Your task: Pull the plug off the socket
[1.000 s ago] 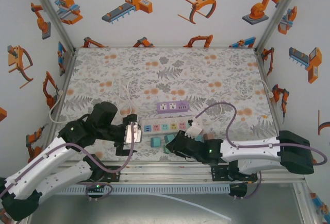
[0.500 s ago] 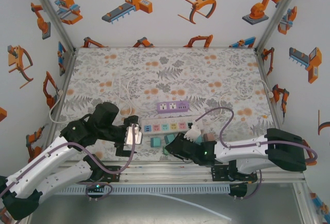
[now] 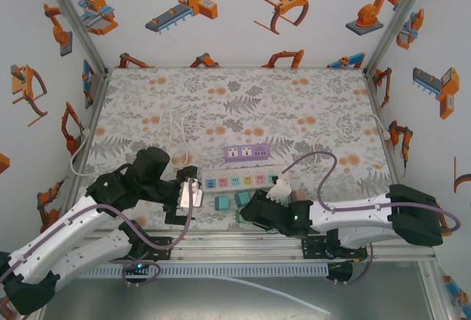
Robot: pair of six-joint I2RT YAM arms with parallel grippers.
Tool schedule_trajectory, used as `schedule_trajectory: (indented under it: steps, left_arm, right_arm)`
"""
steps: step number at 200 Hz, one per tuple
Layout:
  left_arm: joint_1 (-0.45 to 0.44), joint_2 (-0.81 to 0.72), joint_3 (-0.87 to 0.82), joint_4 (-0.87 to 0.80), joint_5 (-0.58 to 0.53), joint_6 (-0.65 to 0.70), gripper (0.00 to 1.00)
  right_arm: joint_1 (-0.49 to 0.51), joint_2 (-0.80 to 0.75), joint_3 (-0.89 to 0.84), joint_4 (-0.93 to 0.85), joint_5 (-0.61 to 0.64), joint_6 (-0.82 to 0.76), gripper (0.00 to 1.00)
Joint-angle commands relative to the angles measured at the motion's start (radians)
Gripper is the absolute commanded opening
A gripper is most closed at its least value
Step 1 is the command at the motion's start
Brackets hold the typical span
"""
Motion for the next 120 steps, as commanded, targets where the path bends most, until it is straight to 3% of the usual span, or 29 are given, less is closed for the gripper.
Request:
schedule_trajectory:
  steps: [1,39,68,91,120]
  left_arm:
    - [-0.002,-0.013,-0.010,0.003,0.028,-0.003,0.97]
    - [-0.002,-0.026,-0.005,0.014,0.023,-0.051,0.97]
    - [-0.002,-0.074,-0.023,0.098,-0.012,-0.175,0.97]
    - [-0.002,-0.144,-0.072,0.200,-0.052,-0.294,0.97]
    - [-0.002,-0.242,-0.145,0.314,-0.137,-0.410,0.97]
  right_arm:
    - [0.008,-0.050,0.041,-0.097,0.049,0.013,0.48]
    - [0.008,-0.184,0.064,-0.211,0.137,-0.009,0.49]
    - [0.004,-0.316,0.065,-0.269,0.322,-0.117,0.49]
    - [-0.012,-0.422,0.061,-0.266,0.486,-0.300,0.51]
    - [-0.069,-0.535,0.092,-0.261,0.617,-0.617,0.61]
